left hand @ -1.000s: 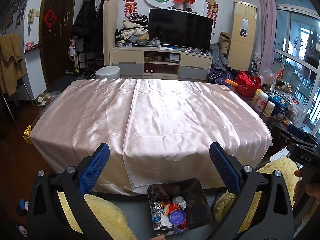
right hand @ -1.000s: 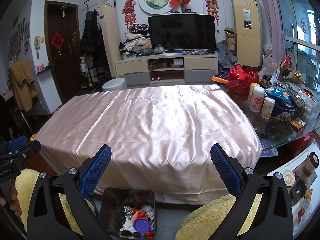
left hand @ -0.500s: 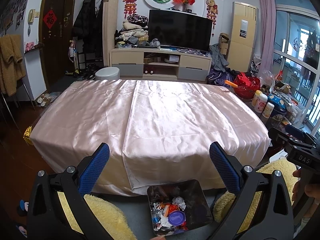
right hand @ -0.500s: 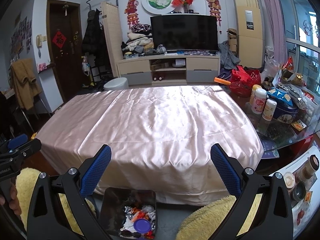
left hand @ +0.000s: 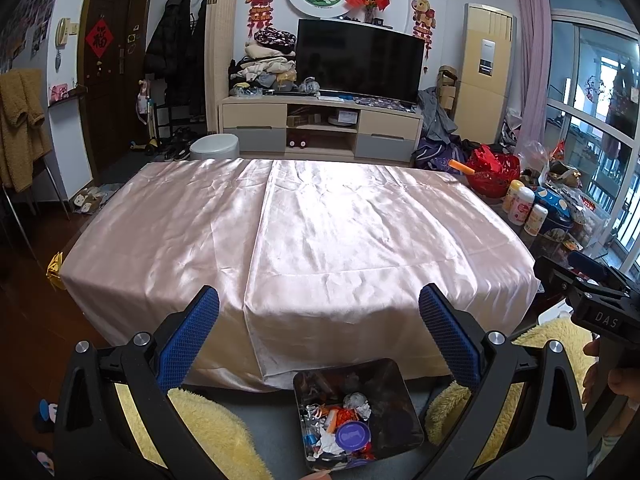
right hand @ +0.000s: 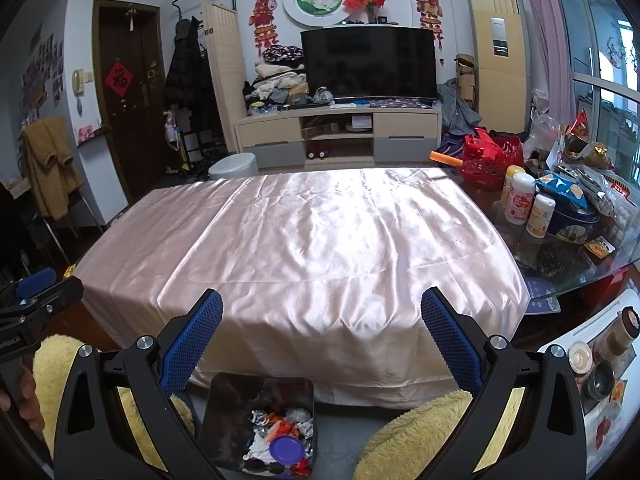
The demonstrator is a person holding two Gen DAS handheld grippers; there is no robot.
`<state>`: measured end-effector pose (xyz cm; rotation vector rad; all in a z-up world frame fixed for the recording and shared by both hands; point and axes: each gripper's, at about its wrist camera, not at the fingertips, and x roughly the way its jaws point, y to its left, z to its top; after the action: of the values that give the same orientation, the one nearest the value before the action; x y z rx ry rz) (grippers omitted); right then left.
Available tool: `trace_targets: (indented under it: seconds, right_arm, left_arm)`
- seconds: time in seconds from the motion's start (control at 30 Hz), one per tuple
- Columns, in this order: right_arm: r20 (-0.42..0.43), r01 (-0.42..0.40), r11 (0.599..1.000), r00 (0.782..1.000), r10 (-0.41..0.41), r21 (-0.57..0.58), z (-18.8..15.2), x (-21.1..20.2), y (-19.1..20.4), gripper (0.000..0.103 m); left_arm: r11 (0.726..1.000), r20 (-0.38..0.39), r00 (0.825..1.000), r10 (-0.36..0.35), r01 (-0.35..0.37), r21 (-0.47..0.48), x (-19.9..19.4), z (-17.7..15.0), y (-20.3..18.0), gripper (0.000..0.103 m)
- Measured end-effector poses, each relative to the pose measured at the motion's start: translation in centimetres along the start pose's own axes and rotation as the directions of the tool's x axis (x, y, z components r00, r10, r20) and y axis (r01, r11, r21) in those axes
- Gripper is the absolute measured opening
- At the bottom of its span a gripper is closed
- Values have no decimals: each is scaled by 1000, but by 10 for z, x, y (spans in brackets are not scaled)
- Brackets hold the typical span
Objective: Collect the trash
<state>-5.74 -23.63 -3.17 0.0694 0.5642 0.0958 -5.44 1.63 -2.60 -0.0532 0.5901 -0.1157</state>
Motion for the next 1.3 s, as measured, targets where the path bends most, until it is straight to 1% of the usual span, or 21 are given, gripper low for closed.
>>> trace_targets:
  seconds: [0.87, 1.3]
  right_arm:
    - [2, 2, 1000, 1000, -2, -1, -1, -1, 0, 100]
    - [4, 6, 1000, 1000, -6, -2, -2, -1, 1, 100]
  left_arm:
    - [1000, 3, 1000, -12, 12, -2, -2, -5, -2, 95]
    - [1000, -2, 1000, 0, 0, -7, 2, -6, -4, 95]
